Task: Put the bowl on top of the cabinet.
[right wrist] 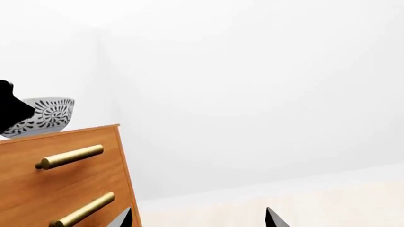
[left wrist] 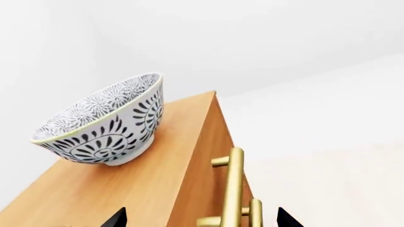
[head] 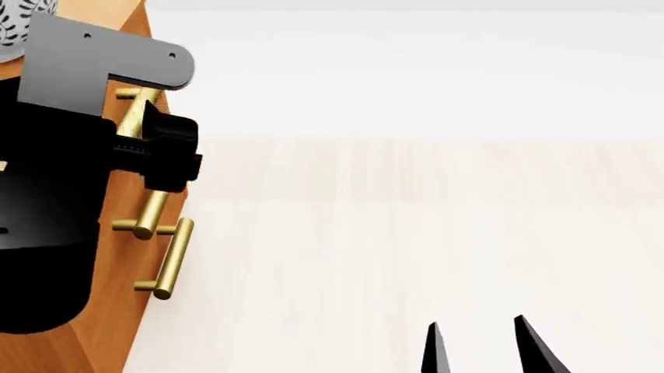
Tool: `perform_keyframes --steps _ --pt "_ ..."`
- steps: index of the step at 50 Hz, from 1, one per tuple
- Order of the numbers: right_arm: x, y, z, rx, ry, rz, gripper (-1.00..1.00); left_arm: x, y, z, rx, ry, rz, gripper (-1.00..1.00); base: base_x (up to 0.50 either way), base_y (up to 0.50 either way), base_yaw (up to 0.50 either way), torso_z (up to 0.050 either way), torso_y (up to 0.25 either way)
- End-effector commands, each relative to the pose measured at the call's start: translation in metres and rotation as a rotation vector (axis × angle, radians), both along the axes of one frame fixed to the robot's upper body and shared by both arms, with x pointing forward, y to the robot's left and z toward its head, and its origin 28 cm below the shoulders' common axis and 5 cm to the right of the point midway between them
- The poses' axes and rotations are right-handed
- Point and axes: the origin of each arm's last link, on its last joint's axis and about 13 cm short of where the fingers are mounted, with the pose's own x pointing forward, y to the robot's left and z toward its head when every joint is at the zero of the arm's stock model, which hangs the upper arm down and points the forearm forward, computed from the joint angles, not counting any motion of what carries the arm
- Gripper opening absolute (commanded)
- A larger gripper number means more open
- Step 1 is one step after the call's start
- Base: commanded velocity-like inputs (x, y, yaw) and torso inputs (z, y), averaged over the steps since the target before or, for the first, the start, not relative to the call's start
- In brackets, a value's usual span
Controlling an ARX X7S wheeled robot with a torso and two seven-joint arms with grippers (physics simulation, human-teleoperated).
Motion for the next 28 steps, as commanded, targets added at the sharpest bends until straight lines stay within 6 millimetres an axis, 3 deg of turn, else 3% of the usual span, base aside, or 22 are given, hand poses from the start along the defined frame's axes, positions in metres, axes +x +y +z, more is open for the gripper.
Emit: perform_keyframes --steps 1,12,28 --pt "0.0 0.001 0.0 -0.006 0.001 0.0 1.0 -0.014 -0.01 -0.01 0.03 0.005 -0.064 1.0 0.0 0.0 0.0 0.0 0.0" --pt "-0.001 0.001 0.0 -0.008 -0.003 0.0 1.0 -0.04 -0.026 -0.017 0.085 -0.014 -0.159 1.0 0.0 0.0 0.0 0.0 0.0" --pt "-0.002 0.002 0.0 -0.009 -0.006 0.003 1.0 -0.067 -0.033 -0.014 0.105 -0.062 -0.221 1.0 0.0 0.0 0.0 0.0 0.0"
